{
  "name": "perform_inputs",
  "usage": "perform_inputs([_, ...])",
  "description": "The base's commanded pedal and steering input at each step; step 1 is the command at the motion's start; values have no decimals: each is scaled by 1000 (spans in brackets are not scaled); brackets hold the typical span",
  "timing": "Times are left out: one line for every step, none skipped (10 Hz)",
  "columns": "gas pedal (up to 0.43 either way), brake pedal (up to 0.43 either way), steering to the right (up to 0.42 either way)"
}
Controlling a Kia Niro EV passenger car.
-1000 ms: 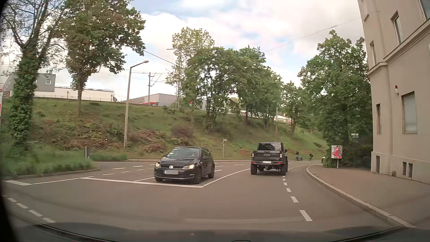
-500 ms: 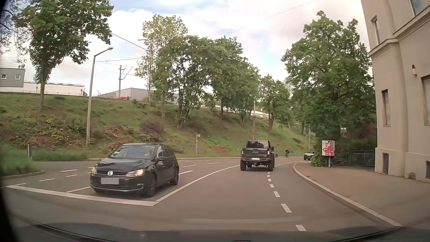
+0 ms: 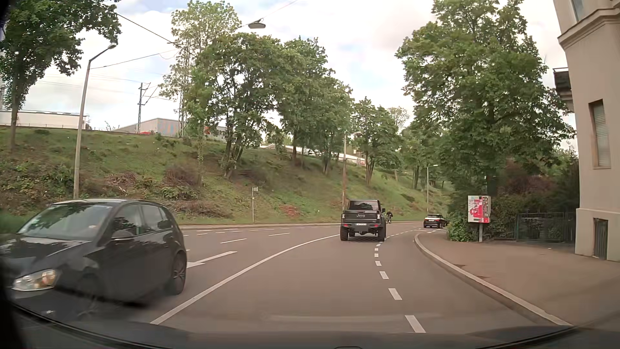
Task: Follow the waypoints while adhering to traffic rules and regulations
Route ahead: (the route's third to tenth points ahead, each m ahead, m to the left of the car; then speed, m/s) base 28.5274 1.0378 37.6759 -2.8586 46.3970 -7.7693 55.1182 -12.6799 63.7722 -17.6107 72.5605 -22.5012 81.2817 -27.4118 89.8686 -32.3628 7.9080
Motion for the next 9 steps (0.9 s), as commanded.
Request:
perform_inputs([0, 0, 58])
perform_inputs([0, 0, 55])
perform_inputs([0, 0, 52])
perform_inputs([0, 0, 50])
perform_inputs([0, 0, 50])
perform_inputs([0, 0, 49])
perform_inputs([0, 0, 44])
perform_inputs([0, 0, 40])
perform_inputs([0, 0, 38])
